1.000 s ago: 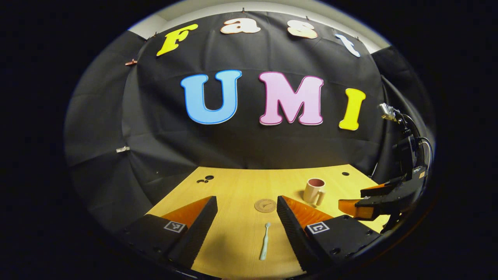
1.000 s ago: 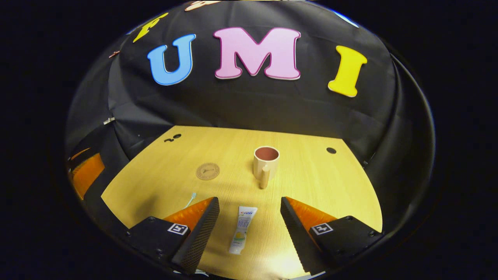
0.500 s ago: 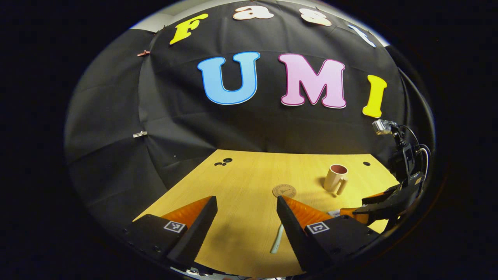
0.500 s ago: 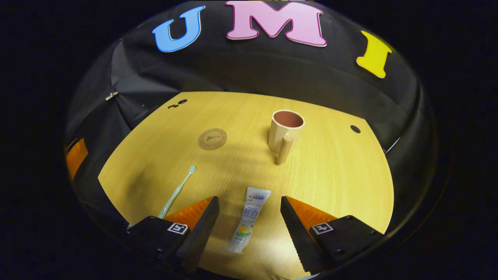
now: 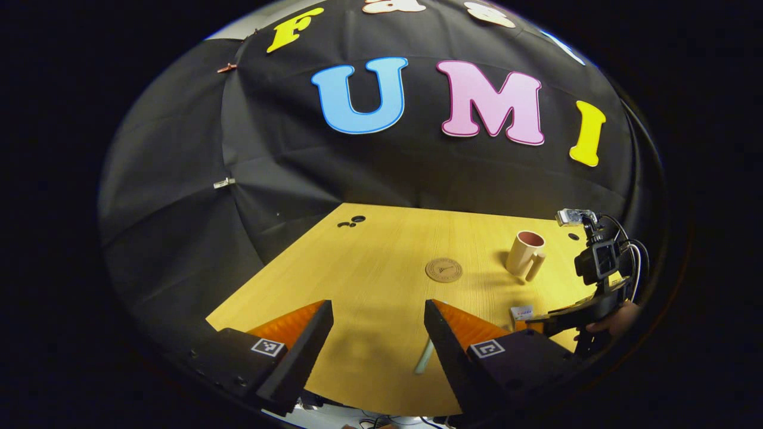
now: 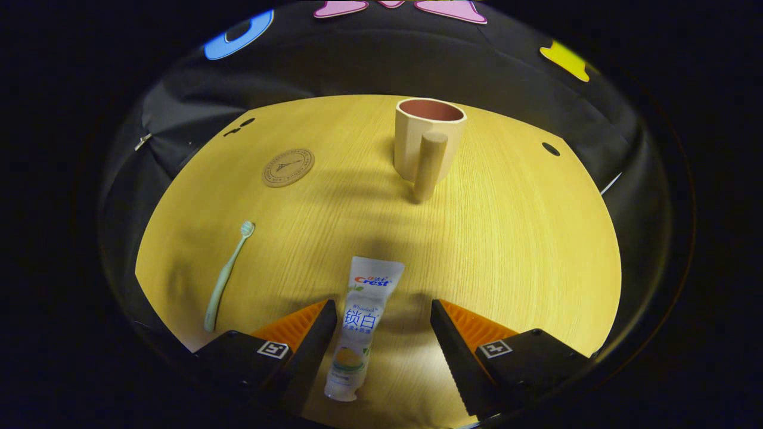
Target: Put the toothbrush and toothpaste on the desktop into the cup, then pick up the cup and place it on the coaster on the desktop.
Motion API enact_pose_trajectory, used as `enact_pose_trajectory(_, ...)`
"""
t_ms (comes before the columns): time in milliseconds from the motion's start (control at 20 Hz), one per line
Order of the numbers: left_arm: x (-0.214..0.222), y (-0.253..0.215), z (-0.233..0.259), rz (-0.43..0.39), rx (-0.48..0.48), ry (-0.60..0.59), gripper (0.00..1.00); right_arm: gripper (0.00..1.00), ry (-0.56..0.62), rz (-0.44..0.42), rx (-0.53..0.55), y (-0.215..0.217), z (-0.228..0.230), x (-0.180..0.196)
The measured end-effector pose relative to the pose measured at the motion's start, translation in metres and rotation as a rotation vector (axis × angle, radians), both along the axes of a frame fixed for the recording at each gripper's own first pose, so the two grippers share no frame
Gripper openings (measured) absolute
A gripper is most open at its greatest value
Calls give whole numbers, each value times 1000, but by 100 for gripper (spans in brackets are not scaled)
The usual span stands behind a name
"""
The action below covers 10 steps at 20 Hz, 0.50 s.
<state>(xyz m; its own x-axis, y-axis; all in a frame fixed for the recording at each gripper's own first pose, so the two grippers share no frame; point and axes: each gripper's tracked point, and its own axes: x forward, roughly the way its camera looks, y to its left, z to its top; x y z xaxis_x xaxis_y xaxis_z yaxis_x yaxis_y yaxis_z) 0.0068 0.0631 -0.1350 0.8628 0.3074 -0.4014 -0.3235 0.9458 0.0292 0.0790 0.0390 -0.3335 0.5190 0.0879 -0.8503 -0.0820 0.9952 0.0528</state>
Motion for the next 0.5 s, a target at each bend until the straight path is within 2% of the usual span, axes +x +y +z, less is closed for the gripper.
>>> enact_pose_trajectory(400,-3,-3,-2,8,-17,4,97,98,32,-1,-16,11,-13,-7)
enact_pose_trajectory(450,-3,-3,-1,8,-22,0,97,96,33,-15,-15,13,-13,-7)
enact_pose_trajectory(500,-4,-3,-1,8,-26,-4,98,90,42,-32,-15,13,-13,-8)
